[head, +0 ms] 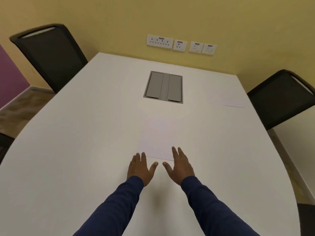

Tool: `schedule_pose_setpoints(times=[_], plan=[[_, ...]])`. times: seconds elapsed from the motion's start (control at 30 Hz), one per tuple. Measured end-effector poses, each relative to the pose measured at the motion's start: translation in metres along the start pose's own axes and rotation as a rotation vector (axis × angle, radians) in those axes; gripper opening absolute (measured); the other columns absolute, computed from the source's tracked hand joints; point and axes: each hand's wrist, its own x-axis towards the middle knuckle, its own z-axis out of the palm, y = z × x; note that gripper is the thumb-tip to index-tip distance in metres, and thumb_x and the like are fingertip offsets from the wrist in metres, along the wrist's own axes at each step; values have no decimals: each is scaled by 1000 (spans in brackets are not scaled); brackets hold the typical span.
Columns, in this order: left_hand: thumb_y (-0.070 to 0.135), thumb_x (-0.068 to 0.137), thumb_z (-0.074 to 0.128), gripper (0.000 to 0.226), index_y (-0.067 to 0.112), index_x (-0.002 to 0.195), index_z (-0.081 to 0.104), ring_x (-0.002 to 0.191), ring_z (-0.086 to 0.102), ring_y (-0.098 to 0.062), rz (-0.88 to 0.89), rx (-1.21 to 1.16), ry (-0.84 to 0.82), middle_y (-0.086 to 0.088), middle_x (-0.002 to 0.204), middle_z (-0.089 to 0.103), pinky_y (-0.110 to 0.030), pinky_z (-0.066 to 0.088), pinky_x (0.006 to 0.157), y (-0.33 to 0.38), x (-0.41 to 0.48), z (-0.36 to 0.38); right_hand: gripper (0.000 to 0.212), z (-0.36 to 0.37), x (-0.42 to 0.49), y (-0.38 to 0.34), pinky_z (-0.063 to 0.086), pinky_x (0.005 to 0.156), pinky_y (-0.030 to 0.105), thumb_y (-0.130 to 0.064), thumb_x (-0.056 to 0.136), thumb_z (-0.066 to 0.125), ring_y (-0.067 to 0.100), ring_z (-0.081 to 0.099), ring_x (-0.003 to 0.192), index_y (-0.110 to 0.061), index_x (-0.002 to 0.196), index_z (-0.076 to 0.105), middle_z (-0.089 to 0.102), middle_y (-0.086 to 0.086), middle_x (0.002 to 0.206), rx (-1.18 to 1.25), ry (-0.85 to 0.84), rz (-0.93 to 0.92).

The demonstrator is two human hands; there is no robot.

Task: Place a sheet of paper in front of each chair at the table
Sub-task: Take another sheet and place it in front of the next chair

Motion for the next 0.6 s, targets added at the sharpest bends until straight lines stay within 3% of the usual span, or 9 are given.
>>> schedule_pose_setpoints(times=[0.17,0.6], plan=[[71,94,21,89,15,159,-1,154,-4,-27,-96,-11,-7,-12,167,-6,-38,6,124,-15,37,32,82,46,39,11,27,119,40,-61,96,44,21,8,154,-25,160,7,-1,2,168,-35,-110,-7],[75,91,12,94,15,154,-22,151,-18,-32,-58,173,29,-16,162,-24,-44,-10,121,-25,87,82,82,105,92,29,4,124,41,-65,97,34,28,-5,155,-24,159,1,-10,7,168,-125,-151,-2]])
